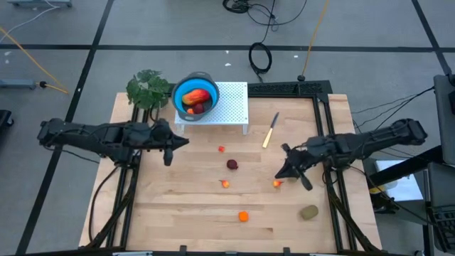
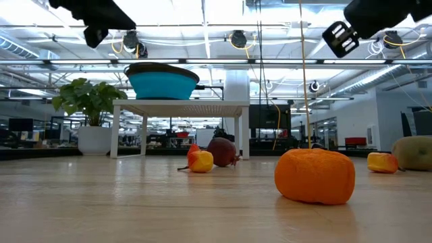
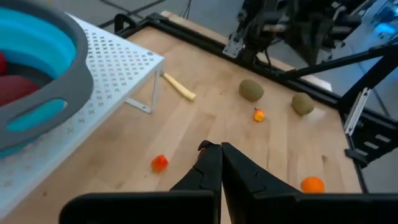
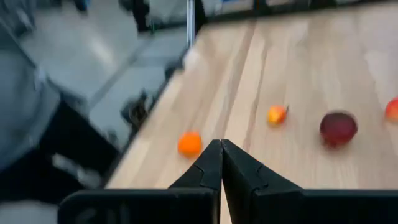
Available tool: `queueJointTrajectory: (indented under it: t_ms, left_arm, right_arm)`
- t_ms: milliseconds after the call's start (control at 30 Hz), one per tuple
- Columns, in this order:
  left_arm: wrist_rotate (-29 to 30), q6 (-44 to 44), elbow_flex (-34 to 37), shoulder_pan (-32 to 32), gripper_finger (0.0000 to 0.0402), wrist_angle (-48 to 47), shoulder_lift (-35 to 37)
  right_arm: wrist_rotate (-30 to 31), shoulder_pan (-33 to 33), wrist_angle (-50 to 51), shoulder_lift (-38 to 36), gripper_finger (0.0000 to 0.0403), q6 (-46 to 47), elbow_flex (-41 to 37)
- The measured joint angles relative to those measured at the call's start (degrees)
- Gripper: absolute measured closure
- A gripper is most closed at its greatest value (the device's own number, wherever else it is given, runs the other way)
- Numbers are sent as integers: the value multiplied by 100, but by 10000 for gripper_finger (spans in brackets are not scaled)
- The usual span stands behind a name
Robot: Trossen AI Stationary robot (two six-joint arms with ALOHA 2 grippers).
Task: Pick & Place Fruit
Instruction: Put the kiwi into the strainer bowl on the shelf
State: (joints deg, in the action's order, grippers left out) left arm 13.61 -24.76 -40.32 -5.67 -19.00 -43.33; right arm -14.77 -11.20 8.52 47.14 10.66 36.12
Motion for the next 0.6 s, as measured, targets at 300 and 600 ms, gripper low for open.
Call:
queueJointTrajectory:
  t_ms: [300, 600]
  left_arm:
    - [348, 22, 832, -388, 398, 586, 569]
    - [671, 77, 1270, -726, 399, 845, 979]
  right_arm:
    - [610, -521, 2338, 1235, 403, -1404, 1388]
    - [598, -842, 4099, 2256, 403, -2552, 2327]
